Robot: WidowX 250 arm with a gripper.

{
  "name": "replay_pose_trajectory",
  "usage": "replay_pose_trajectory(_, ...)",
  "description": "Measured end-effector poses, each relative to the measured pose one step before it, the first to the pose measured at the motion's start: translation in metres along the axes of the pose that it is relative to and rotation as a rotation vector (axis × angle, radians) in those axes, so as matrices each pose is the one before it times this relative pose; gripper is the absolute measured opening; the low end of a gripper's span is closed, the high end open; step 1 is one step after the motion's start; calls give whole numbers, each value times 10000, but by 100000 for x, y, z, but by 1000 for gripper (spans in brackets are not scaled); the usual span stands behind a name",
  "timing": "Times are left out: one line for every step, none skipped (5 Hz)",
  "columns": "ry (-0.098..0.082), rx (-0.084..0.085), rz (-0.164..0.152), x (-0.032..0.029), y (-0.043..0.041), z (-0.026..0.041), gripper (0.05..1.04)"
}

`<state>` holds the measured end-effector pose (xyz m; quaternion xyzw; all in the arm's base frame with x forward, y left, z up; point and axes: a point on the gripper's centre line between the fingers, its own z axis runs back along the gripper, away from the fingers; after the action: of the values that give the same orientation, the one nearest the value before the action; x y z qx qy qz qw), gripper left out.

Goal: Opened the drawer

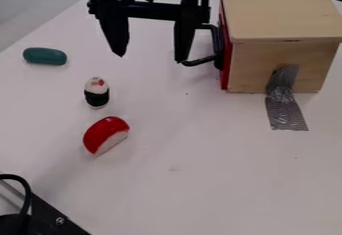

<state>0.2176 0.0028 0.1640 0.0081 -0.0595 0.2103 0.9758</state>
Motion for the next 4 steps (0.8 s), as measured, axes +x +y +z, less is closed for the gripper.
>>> replay_pose_trajectory(159,59,-3,-188,44,-389,998)
replay_pose_trajectory(227,78,427,1869,-479,-812,998)
replay_pose_trajectory(1,69,674,2469,120,-501,998)
replay_pose_trajectory(-53,23,715,2515,672,-529,998)
